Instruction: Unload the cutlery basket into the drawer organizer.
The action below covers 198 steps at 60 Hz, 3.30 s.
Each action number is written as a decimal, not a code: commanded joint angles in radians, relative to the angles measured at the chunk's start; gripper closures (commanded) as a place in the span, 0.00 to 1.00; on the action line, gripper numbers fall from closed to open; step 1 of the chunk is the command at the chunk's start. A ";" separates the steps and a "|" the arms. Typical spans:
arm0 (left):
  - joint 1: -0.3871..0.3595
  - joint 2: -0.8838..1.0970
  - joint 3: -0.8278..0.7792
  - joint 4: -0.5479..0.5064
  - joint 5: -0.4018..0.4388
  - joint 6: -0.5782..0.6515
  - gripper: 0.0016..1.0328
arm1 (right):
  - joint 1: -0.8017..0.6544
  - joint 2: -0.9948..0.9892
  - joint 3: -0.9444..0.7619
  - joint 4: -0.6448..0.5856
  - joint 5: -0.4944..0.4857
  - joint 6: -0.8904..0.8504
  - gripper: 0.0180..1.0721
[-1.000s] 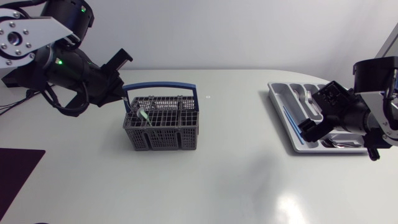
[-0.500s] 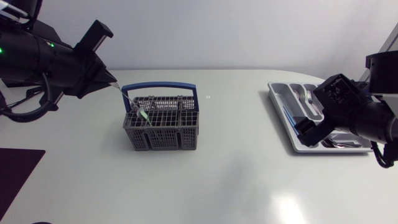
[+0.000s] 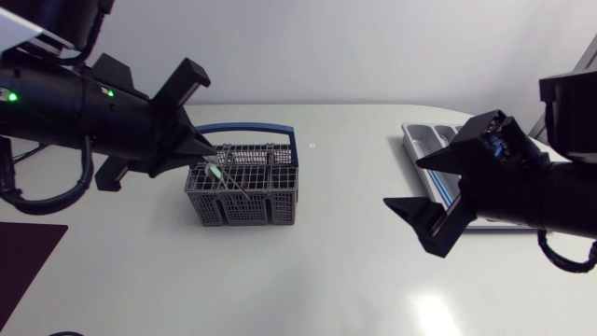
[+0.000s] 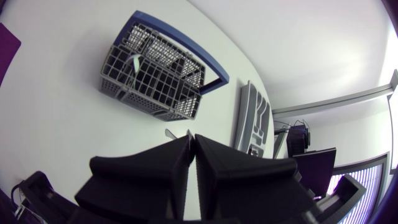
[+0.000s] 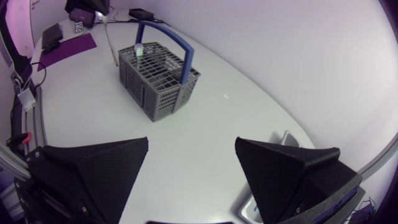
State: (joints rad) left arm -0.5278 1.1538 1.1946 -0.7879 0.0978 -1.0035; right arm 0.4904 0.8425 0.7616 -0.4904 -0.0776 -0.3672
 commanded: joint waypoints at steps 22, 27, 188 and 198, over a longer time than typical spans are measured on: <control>0.012 0.118 0.046 -0.019 0.194 -0.101 0.92 | 0.269 0.193 0.035 0.214 0.064 0.126 0.05; 0.017 0.132 0.051 -0.019 0.215 -0.103 0.92 | 0.292 0.245 0.042 0.251 0.065 0.123 0.05; 0.281 0.222 0.201 -0.079 0.393 -0.101 0.25 | 0.289 0.441 0.090 0.340 0.013 0.047 0.95; 0.315 0.236 0.217 -0.125 0.339 -0.055 0.20 | 0.189 0.386 0.053 0.305 -0.042 0.011 0.95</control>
State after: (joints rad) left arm -0.2260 1.3693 1.3830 -0.8917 0.4587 -1.0897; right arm 0.7235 1.2568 0.8509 -0.1631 -0.1020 -0.3244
